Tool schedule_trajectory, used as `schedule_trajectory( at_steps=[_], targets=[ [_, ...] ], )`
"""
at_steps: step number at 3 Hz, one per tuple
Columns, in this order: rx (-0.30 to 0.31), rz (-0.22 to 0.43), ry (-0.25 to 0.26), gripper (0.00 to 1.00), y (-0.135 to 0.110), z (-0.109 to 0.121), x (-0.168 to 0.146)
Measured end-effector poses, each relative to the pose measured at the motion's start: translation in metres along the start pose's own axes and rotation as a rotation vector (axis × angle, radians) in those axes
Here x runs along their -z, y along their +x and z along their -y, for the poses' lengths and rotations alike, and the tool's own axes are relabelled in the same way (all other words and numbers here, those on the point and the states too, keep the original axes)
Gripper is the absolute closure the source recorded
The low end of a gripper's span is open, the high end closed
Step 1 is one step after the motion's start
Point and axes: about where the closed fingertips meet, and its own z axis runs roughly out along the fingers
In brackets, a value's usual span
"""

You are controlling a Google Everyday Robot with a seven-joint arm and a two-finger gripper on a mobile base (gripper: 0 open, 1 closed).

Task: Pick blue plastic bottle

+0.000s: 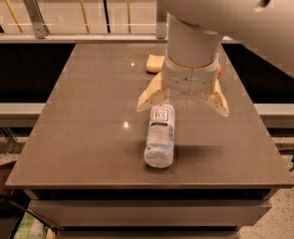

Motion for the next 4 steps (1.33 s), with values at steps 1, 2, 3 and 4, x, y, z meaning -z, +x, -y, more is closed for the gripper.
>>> schedule_trajectory(
  at_steps=[1, 2, 3, 4],
  targets=[
    [-0.049, -0.03, 0.069, 0.0, 0.005, -0.021, -0.018],
    [-0.071, -0.05, 0.091, 0.0, 0.006, -0.033, -0.034],
    [-0.086, -0.048, 0.052, 0.0, 0.007, -0.027, -0.041],
    [-0.095, -0.039, 0.007, 0.0, 0.006, -0.017, -0.045]
  ],
)
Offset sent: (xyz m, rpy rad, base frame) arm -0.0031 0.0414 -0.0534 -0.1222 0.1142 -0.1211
